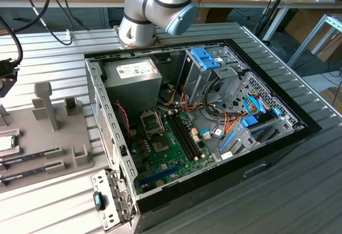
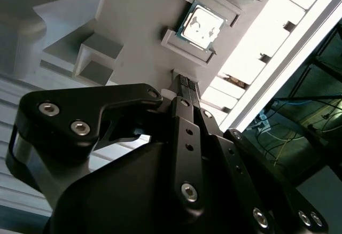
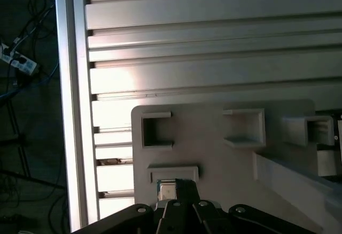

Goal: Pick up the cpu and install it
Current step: 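Pick up the cpu and move it towards the insertion slot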

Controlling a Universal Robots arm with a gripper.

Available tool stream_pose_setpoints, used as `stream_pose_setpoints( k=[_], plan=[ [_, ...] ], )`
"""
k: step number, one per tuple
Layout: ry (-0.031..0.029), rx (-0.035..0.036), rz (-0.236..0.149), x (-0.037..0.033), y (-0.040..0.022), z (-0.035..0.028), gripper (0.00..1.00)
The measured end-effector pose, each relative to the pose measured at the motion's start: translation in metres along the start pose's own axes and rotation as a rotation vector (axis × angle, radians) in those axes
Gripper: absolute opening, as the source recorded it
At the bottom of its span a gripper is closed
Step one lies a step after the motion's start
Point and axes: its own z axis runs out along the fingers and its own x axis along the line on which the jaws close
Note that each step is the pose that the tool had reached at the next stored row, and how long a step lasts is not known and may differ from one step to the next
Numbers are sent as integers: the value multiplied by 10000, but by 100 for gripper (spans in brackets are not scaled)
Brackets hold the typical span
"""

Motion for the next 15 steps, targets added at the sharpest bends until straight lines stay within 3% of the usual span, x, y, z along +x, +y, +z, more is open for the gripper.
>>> stream_pose_setpoints(
  k=[15],
  plan=[
    [1, 1, -43, 16, 22, 130, 11]
  ],
)
